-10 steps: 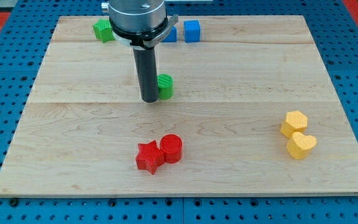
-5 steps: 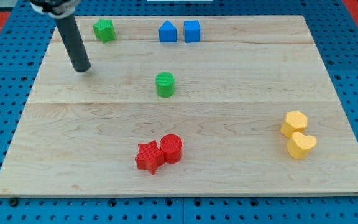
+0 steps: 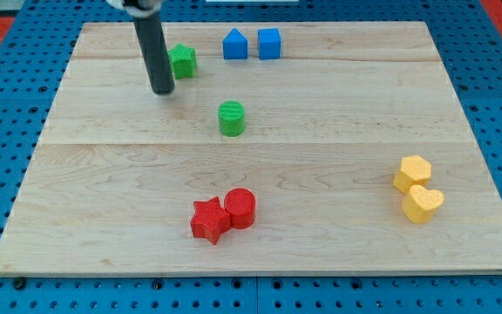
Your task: Slide the green star into the green circle
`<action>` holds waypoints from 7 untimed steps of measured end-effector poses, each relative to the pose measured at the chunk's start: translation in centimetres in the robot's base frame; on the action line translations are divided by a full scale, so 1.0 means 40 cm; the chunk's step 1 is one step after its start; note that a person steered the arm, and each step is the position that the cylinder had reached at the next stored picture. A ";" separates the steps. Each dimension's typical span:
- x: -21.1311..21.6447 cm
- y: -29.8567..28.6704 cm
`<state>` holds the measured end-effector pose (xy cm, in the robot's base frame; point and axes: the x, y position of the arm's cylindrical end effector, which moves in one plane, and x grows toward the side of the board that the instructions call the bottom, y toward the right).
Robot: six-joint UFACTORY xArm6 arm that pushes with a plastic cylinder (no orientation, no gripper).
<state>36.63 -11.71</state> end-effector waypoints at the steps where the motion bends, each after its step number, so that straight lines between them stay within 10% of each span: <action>1: -0.072 -0.071; 3: -0.283 -0.104; 7: -0.199 0.130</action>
<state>28.65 -6.51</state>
